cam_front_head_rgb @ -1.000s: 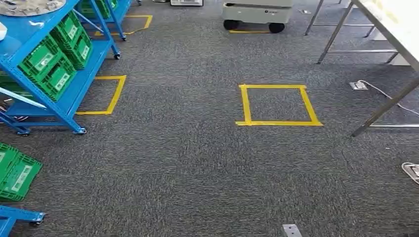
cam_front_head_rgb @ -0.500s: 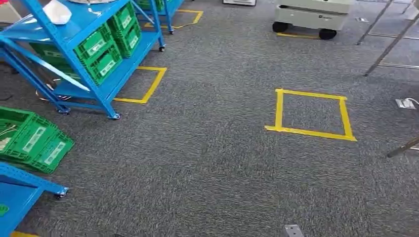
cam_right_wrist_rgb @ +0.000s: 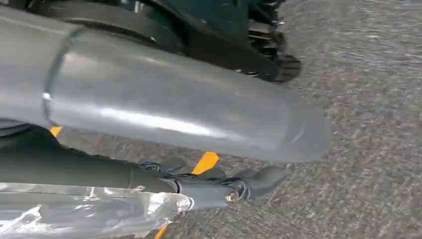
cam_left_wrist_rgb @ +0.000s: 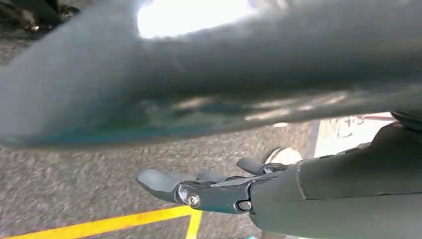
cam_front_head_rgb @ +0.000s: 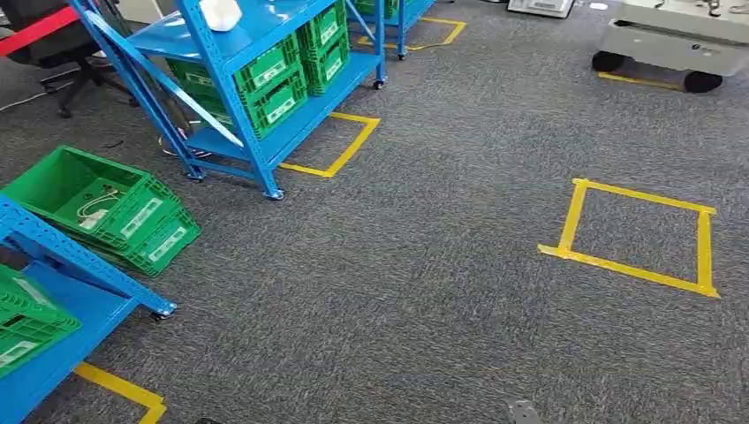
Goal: Take the parts from the cabinet and place them on the table.
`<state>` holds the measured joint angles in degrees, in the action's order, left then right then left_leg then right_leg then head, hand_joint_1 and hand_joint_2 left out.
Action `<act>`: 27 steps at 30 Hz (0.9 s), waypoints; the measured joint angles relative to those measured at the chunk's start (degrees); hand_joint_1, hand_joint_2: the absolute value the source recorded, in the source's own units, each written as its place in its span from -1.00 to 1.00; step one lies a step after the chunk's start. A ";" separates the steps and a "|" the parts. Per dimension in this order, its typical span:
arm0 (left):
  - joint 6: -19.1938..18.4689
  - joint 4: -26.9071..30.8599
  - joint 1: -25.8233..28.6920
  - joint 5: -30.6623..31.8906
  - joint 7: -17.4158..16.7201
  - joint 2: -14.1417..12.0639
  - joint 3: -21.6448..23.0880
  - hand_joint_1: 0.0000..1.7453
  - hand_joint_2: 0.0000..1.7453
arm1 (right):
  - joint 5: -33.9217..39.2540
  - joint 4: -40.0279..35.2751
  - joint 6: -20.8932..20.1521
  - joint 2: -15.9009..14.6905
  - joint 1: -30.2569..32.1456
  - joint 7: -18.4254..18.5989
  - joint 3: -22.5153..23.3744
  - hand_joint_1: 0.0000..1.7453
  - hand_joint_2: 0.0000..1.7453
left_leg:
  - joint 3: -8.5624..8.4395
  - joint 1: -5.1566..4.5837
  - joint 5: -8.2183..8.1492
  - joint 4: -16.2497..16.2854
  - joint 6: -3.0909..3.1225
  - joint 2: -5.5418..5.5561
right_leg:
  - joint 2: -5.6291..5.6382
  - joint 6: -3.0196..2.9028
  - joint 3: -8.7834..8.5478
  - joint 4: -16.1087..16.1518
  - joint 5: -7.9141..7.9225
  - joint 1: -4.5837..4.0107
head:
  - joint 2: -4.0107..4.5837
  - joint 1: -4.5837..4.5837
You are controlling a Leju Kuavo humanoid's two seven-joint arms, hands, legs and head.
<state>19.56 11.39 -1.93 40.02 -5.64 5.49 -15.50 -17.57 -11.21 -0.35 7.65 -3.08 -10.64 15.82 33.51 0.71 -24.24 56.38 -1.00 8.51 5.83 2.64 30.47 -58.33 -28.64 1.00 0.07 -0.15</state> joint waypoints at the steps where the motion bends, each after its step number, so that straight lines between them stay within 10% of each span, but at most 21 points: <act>1: 0.00 -0.04 0.26 0.00 0.00 -0.02 -0.02 -1.00 -1.00 | 0.00 0.00 0.02 0.00 0.12 0.09 0.00 -1.00 -1.00 | 0.19 0.30 0.33 -0.16 -0.49 0.86 | -0.76 -0.47 0.03 -0.14 0.14 -0.28 | 0.00 0.09; 2: 0.00 -0.07 0.39 0.00 0.00 -0.13 -0.04 -1.00 -1.00 | 0.00 0.00 0.06 0.02 0.17 0.06 0.00 -1.00 -1.00 | 0.45 0.34 0.32 -0.08 -0.71 1.10 | -1.69 -1.00 -0.02 0.26 0.47 -0.04 | 0.00 0.00; 4: -0.02 -0.07 0.40 -0.02 0.00 -0.07 -0.02 -1.00 -1.00 | 0.00 0.00 0.02 0.00 0.04 -0.02 0.00 -1.00 -1.00 | 2.10 -0.28 -2.45 3.59 -0.89 -6.02 | -3.33 -1.73 -0.13 0.63 0.71 -0.30 | 0.00 0.86; 8: -0.24 -0.07 0.01 0.00 0.00 0.07 -0.02 -1.00 -1.00 | 0.00 0.04 -0.02 0.00 0.47 0.02 0.00 -1.00 -1.00 | 8.99 -0.27 -8.42 18.41 -0.97 -7.80 | -7.74 -2.25 -0.12 0.60 0.42 -1.07 | 0.00 0.87; 11: -0.46 -0.07 0.34 0.00 -0.02 -0.04 -0.02 -1.00 -1.00 | 0.00 0.04 -0.15 0.00 0.13 0.02 0.00 -1.00 -1.00 | 3.09 -0.56 -2.18 8.10 -0.26 -8.71 | -9.96 -2.29 -0.57 0.61 0.18 -1.28 | 0.00 0.92; 13: -0.46 -0.07 0.00 0.02 -0.02 -0.04 -0.02 -1.00 -1.00 | 0.00 0.04 -0.26 0.00 0.13 0.00 0.00 -1.00 -1.00 | -1.22 -1.84 -1.14 0.32 0.44 -14.63 | -11.27 -1.82 -0.93 0.46 -0.33 -1.79 | 0.00 0.94; 17: -0.46 -0.09 0.17 0.02 -0.02 -0.02 -0.02 -1.00 -1.00 | -0.02 0.02 -0.31 0.00 -0.21 0.00 0.00 -1.00 -1.00 | -0.95 -1.53 -0.72 -0.32 1.33 -11.43 | -13.87 -0.96 -1.72 0.85 -0.68 -2.07 | 0.00 0.92; 20: -0.42 -0.09 0.07 0.02 -0.04 -0.07 -0.04 -1.00 -1.00 | -0.02 0.00 -0.35 0.00 -0.11 -0.02 0.00 -1.00 -1.00 | -0.95 -0.76 -0.26 -0.48 2.06 -9.55 | -6.69 0.07 1.58 -6.56 -5.15 -1.37 | 0.00 0.26; 23: -0.42 -0.09 0.01 0.02 -0.04 0.07 -0.04 -1.00 -1.00 | -0.02 0.09 -0.35 0.00 0.32 0.02 0.00 -1.00 -1.00 | -0.80 -0.67 -0.16 -0.46 2.11 -6.92 | -6.03 0.50 7.56 -18.16 -8.92 -1.10 | 0.00 -0.04; 26: -0.53 -0.09 0.18 0.02 -0.07 0.04 -0.04 -1.00 -1.00 | -0.02 0.09 -0.35 0.00 0.23 0.02 0.00 -1.00 -1.00 | -0.89 -0.38 0.03 -0.35 1.65 -4.28 | -5.31 0.68 3.89 -8.57 -2.15 -0.62 | 0.00 0.02; 27: -0.57 -0.09 0.10 0.02 -0.07 0.07 -0.04 -1.00 -1.00 | -0.02 0.11 -0.35 0.00 0.19 0.00 0.00 -1.00 -1.00 | -0.88 -0.23 0.10 -0.30 1.36 -3.39 | -3.34 0.82 1.25 -2.82 0.53 -0.22 | 0.00 -0.04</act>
<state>18.99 11.30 -1.83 40.04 -5.70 5.55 -15.54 -17.59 -11.10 -0.70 7.65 -2.89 -10.64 15.82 32.63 0.48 -24.15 56.07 0.36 5.12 2.49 3.46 31.72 -61.15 -28.11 0.78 0.07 -0.20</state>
